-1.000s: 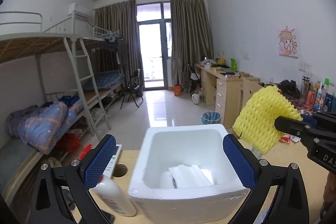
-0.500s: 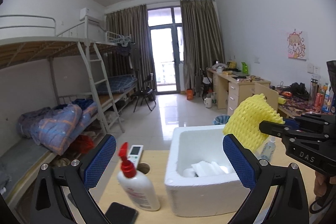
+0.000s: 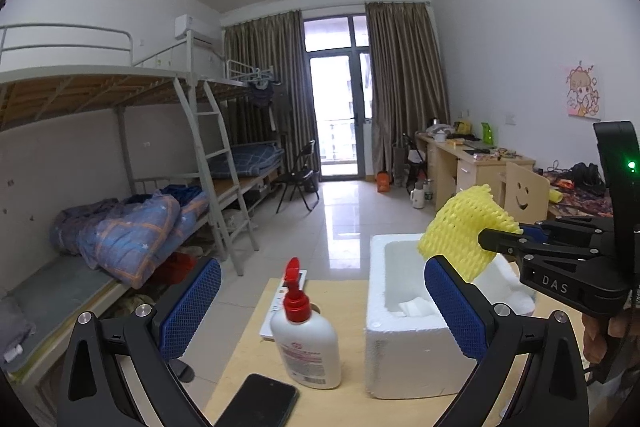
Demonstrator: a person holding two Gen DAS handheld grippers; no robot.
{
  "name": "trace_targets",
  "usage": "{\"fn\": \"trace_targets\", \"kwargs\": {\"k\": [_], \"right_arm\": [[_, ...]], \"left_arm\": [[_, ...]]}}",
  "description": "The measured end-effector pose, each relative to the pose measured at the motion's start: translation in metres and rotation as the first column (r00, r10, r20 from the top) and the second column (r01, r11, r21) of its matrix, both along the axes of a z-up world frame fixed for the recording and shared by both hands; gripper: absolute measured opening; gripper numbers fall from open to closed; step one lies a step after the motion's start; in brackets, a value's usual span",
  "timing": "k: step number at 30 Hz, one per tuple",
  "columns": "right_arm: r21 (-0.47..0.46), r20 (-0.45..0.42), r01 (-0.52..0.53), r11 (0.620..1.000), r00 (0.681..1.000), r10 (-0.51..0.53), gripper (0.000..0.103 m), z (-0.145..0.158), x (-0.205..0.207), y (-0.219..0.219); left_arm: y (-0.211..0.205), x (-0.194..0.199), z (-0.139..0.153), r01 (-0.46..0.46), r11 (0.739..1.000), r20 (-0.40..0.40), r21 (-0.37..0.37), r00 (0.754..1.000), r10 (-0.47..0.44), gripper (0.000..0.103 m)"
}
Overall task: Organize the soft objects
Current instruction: 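Lower the yellow mesh into the foam box and open right gripper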
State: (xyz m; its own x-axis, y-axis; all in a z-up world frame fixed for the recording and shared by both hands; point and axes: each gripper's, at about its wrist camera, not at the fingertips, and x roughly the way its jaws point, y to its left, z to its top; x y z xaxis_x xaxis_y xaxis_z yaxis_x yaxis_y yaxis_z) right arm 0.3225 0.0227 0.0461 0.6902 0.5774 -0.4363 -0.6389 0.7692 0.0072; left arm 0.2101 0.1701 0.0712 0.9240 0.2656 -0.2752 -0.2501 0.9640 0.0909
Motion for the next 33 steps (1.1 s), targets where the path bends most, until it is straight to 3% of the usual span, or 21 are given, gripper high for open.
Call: {"fn": "trace_targets", "kwargs": {"k": [7,15,17,20,33], "right_arm": [[-0.015,-0.023,0.009,1.0,1.0,-0.01,0.025,-0.005,0.012,0.004],[-0.013,-0.03,0.035,0.999,0.999,-0.035,0.055,-0.006,0.015,0.006],[-0.01,-0.022,0.043,0.999,0.999,-0.043,0.073,-0.005,0.014,0.007],[-0.007,-0.008,0.059,0.998,0.998,-0.059,0.085,-0.004,0.011,0.008],[-0.028,-0.013,0.058,0.998,0.998,-0.058,0.086,-0.001,0.009,0.005]], "left_arm": [[0.009,-0.005,-0.002,-0.031,0.999,0.005,-0.023,1.0,0.031,0.102],[0.013,-0.01,0.001,-0.046,0.998,0.019,-0.037,0.999,0.046,0.102],[0.015,-0.011,0.001,-0.043,0.998,0.016,-0.043,0.999,0.043,0.102],[0.014,-0.01,0.001,-0.044,0.998,0.014,-0.037,0.999,0.044,0.102],[0.006,-0.01,0.003,-0.018,1.0,0.007,-0.021,1.0,0.018,0.102]]}}
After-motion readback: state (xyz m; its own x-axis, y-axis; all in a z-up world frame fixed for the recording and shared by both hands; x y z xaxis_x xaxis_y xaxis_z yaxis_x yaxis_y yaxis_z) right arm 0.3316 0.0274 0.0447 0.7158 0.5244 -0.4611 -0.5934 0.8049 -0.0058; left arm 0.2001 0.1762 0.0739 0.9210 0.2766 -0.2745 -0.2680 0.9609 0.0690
